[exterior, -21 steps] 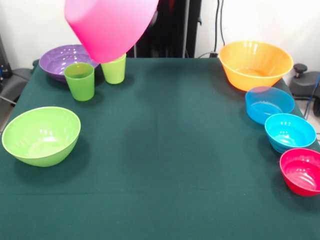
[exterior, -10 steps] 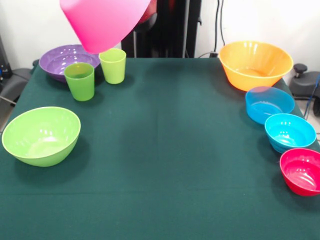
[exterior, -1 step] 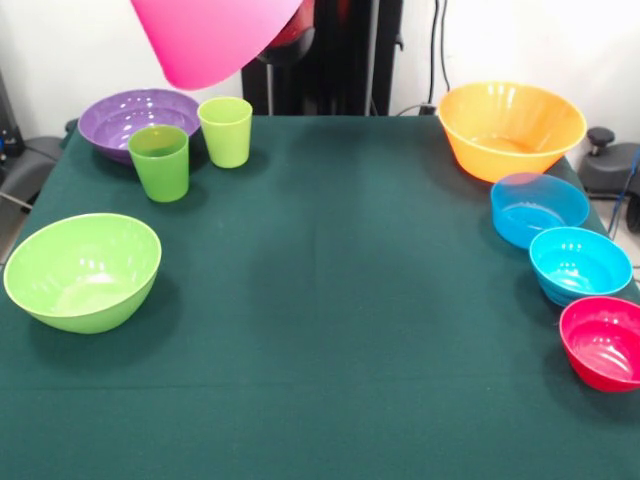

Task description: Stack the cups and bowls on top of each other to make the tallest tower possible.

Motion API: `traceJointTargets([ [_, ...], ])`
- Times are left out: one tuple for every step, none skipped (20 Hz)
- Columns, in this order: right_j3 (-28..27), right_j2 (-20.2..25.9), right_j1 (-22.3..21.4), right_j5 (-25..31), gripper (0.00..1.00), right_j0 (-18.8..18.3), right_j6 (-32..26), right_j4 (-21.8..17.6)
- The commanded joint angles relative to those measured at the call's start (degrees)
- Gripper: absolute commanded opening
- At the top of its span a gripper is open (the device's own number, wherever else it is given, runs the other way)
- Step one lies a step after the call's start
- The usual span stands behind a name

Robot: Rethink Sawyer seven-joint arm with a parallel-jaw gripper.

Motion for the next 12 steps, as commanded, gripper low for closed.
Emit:
traceJointTargets([
  [-7.46, 9.34, -0.79, -2.73, 0.00, 0.29, -19.44, 1.11],
  [-7.31, 9.33, -0.90, -2.86, 0.00, 0.20, -19.47, 0.84],
  [-7.35, 9.47, -0.99, -3.32, 0.00, 0.11, -19.43, 1.02],
  [-7.63, 9.73, -1.01, -3.90, 0.00, -0.13, -19.27, 1.35],
  [-7.78, 9.97, -1.11, -4.39, 0.00, -0.23, -19.39, 1.52],
  [-7.92, 10.21, -1.21, -4.87, 0.00, -0.34, -19.50, 1.68],
  [-7.99, 10.62, -1.41, -5.39, 0.00, -0.27, -19.65, 2.02],
  [-8.25, 11.08, -1.54, -6.04, 0.00, -0.28, -19.84, 2.51],
  [-8.50, 11.54, -1.68, -6.69, 0.00, -0.28, -20.02, 2.99],
  [-8.68, 11.91, -1.77, -7.25, 0.00, -0.28, -20.13, 3.41],
  [-8.86, 12.27, -1.86, -7.82, 0.00, -0.27, -20.23, 3.82],
  [-9.09, 12.64, -1.93, -8.56, 0.00, -0.33, -20.53, 4.38],
])
